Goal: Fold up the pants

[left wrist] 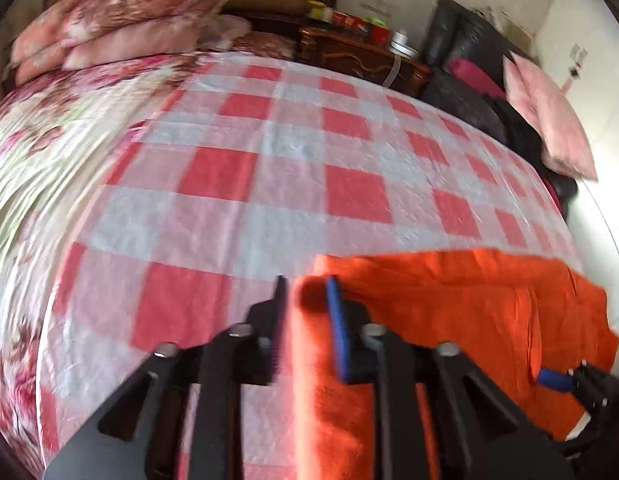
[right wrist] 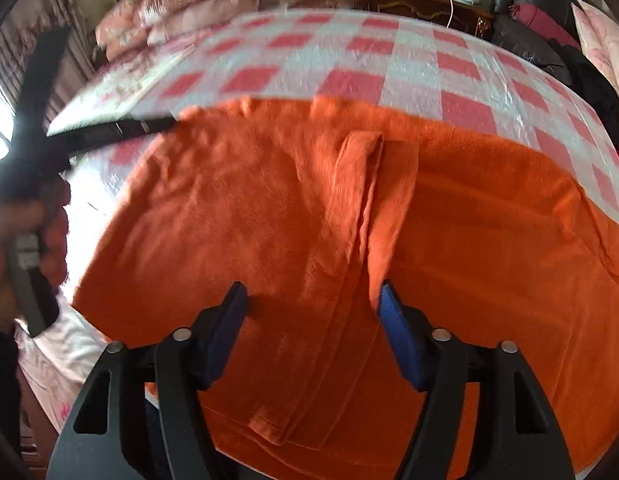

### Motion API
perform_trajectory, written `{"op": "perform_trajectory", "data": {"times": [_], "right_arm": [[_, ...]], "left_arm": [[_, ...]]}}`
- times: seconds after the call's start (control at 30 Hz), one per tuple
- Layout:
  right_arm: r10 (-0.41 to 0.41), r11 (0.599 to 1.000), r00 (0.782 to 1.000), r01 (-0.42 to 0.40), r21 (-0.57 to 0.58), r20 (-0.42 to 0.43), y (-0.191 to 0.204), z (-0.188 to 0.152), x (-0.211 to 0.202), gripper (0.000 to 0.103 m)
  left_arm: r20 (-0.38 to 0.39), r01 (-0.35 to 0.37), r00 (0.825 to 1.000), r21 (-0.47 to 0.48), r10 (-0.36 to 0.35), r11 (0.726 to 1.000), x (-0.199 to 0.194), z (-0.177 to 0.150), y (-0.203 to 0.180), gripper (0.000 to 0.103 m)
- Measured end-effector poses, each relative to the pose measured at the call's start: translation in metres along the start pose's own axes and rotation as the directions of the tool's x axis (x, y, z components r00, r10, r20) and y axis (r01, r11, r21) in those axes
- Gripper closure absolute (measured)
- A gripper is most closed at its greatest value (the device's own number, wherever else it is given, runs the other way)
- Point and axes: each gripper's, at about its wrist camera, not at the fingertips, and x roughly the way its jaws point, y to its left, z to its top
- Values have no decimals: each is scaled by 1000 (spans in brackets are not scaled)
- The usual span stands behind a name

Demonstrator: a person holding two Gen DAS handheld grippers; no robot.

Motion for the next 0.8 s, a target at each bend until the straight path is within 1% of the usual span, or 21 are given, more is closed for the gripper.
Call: {"op": "perform_trajectory", "data": {"times": [0.03, 0.07, 0.1, 0.13, 0.17, 0.2, 0.23, 0.27, 0.33, 0.37, 0.4, 0.47, 0.5, 0.53, 0.57, 0.6, 0.7, 0.77, 0.8], "right_arm": [[-9, 1000, 1000, 9, -14, 2, 2, -2, 0, 30], [-26, 999, 1000, 26, -35, 0, 7, -4, 2, 26], [-36, 998, 999, 36, -51, -2, 10, -7, 3, 20], [-42, 997, 999, 41, -63, -5, 13, -8, 4, 16], [-52, 997, 999, 52, -63, 2, 14, -10, 4, 16], [-50, 997, 999, 50, -52, 2, 13, -10, 3, 16], [-48, 998, 999, 48, -49, 4, 12, -9, 4, 16], [-49, 998, 999, 49, -49, 6, 12, -9, 4, 16], [-51, 998, 999, 52, -42, 7, 12, -8, 4, 16], [-58, 998, 998, 59, -37, 5, 13, -8, 5, 16], [-64, 998, 998, 64, -30, 4, 14, -8, 5, 16], [-68, 998, 998, 68, -12, 5, 14, -8, 4, 16], [-71, 997, 997, 71, -9, 6, 14, -8, 4, 16], [-73, 997, 997, 74, -3, 7, 14, -8, 5, 16], [-77, 997, 997, 77, 9, 4, 14, -7, 5, 16], [-83, 996, 997, 83, 26, -4, 14, -5, 6, 16], [-95, 994, 995, 96, 44, -22, 15, -3, 6, 16], [-98, 994, 995, 99, 49, -22, 15, -3, 6, 16], [-98, 994, 995, 99, 49, -20, 15, -3, 7, 16]], "left_arm": [[22, 0, 1000, -33, 1, 999, -8, -2, 5, 69], [46, 0, 999, -59, 3, 998, -15, -6, 8, 64], [69, -11, 998, -81, 17, 997, -22, -9, 12, 52], [84, -26, 996, -95, 34, 995, -31, -14, 13, 45], [93, -38, 995, -96, 47, 995, -35, -14, 13, 39], [100, -85, 991, -87, 94, 993, -42, -16, 12, 36], [98, -130, 986, -74, 137, 989, -47, -21, 10, 35], [74, -161, 984, -37, 164, 986, -51, -24, 7, 34], [41, -160, 986, 14, 159, 987, -60, -35, 0, 31], [35, -157, 987, 30, 156, 987, -65, -42, -5, 25], [31, -155, 988, 36, 154, 987, -69, -51, -7, 16], [11, -139, 990, 57, 138, 989, -72, -66, -13, 6], [5, -146, 989, 59, 146, 988, -69, -70, -14, 4], [-6, -169, 985, 57, 170, 984, -66, -75, -14, 2], [-20, -176, 984, 59, 178, 983, -61, -79, -13, 2], [-45, -178, 982, 65, 181, 982, -56, -81, -13, 2], [-131, -191, 971, 78, 199, 979, -40, -90, -11, 2], [-115, -177, 976, 54, 183, 983, -42, -95, -7, 2], [-109, -178, 977, 65, 185, 982, -42, -97, -8, 2]]}}
